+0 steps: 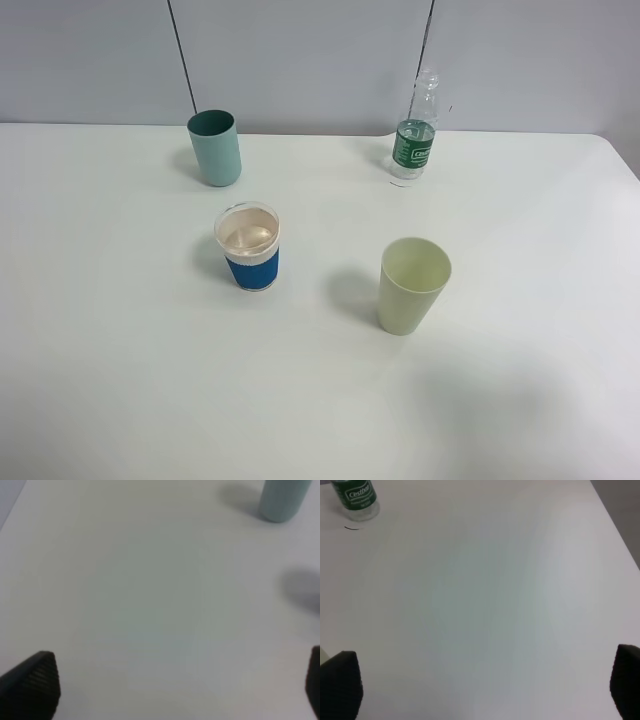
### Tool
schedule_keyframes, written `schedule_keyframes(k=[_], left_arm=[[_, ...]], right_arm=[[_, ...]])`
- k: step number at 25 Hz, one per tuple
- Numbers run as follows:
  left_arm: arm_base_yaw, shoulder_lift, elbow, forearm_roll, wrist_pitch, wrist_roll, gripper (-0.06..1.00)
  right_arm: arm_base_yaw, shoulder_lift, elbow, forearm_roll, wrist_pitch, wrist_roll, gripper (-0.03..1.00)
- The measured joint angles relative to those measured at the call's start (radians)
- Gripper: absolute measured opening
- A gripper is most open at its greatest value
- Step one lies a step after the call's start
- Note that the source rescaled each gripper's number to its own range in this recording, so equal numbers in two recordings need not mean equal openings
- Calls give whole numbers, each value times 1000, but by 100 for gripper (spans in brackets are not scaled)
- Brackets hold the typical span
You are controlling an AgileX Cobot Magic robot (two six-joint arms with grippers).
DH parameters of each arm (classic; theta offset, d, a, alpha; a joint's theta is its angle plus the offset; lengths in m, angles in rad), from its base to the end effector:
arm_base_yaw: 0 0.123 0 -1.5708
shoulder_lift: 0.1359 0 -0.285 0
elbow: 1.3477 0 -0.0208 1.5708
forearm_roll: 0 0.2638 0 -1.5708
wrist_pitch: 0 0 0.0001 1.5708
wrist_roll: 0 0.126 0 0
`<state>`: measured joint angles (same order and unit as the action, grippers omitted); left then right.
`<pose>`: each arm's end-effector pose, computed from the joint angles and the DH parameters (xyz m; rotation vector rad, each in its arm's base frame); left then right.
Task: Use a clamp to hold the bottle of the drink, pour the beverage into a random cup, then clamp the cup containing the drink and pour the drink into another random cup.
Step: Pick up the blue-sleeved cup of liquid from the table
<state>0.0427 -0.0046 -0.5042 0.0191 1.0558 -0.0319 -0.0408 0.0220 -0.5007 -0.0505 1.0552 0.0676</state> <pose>0.0368 0.0037 0.2696 -0.0766 2.0291 0.0296 0.0409 -0.0072 0.2676 0.1131 2.0562 -0.0441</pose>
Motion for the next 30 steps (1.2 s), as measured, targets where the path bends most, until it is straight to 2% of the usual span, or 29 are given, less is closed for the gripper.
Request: schedule_keyframes(k=[30], left_arm=[[0, 0, 0, 0, 0, 0, 100]], right_arm=[[0, 0, 0, 3, 0, 1, 100]])
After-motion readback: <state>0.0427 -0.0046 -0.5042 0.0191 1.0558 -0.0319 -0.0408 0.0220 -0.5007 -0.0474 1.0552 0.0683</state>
